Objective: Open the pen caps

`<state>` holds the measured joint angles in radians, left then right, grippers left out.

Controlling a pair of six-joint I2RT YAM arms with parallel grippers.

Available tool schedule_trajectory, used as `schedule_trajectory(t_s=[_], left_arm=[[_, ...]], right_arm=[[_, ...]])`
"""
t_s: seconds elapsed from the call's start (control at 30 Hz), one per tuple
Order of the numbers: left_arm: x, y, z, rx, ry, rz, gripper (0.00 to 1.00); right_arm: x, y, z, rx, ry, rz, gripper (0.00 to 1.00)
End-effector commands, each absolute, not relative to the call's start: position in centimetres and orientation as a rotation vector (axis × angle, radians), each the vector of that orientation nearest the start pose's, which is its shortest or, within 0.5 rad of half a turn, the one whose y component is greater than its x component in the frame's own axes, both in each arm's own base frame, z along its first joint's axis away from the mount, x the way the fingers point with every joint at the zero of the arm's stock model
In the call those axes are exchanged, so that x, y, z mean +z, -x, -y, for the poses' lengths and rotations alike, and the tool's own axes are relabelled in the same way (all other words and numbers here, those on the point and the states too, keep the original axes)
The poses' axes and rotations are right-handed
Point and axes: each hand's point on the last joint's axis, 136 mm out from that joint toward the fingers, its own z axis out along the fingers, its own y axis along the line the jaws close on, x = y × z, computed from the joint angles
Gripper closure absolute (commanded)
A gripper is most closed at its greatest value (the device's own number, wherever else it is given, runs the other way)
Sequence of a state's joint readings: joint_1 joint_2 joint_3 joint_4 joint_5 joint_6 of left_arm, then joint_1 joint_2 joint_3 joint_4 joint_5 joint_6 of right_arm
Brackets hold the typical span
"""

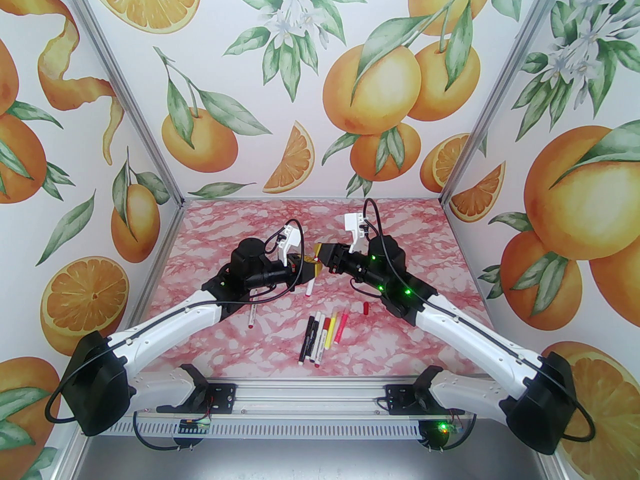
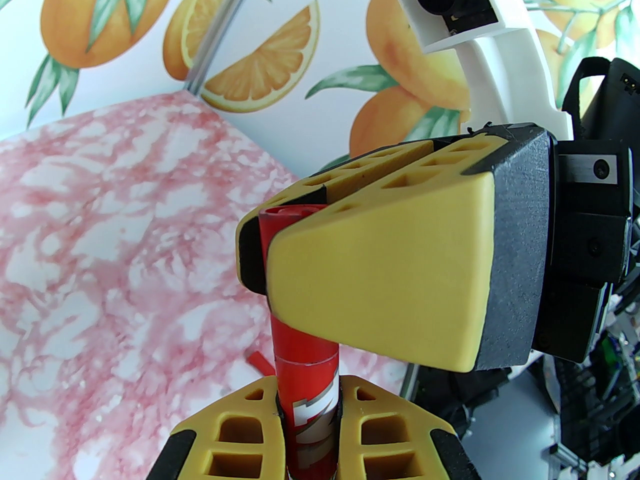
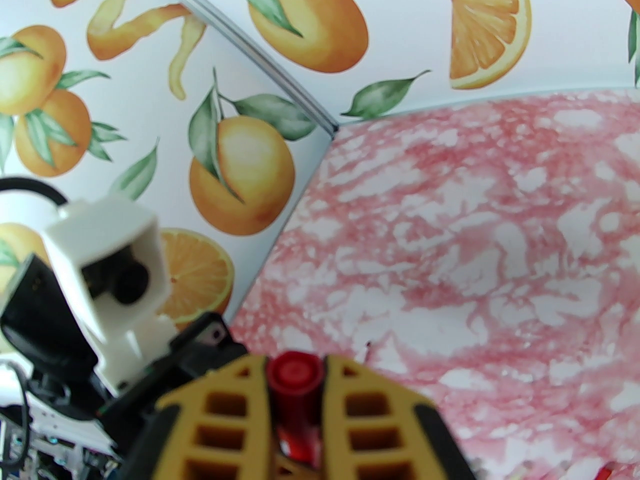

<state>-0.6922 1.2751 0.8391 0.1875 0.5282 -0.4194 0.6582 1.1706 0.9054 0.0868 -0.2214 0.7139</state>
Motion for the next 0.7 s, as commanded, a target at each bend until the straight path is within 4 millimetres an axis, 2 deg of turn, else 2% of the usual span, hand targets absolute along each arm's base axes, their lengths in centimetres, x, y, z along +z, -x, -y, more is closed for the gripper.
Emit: schedule_trajectory(t_s=[0.0, 0.17, 0.4, 0.5, 0.67], left_arm=[[18.4, -19.2, 33.1, -1.355, -0.840, -2.160, 1.00], [17.9, -19.0, 33.3, -1.345, -0.842, -2.171, 1.00], [17.7, -18.8, 33.3, -1.311, -0.870, -2.186, 1.00], [17.3, -18.7, 33.1, -1.287, -0.884, -2.205, 1.00], [17.6, -18.5, 33.0, -1.284, -0.897, -2.200, 1.00]], right_arm=[[44.2, -33.4, -22.2, 1.123, -0.084, -1.390, 1.00], [44.6, -34.1, -20.5, 1.058, -0.174, -1.369, 1.00], [44.6, -34.5, -19.8, 1.005, -0.200, -1.399, 1.00], [44.9, -34.3, -20.0, 0.979, -0.154, -1.415, 1.00], [45.3, -33.8, -22.6, 1.066, 0.048, -1.465, 1.00]])
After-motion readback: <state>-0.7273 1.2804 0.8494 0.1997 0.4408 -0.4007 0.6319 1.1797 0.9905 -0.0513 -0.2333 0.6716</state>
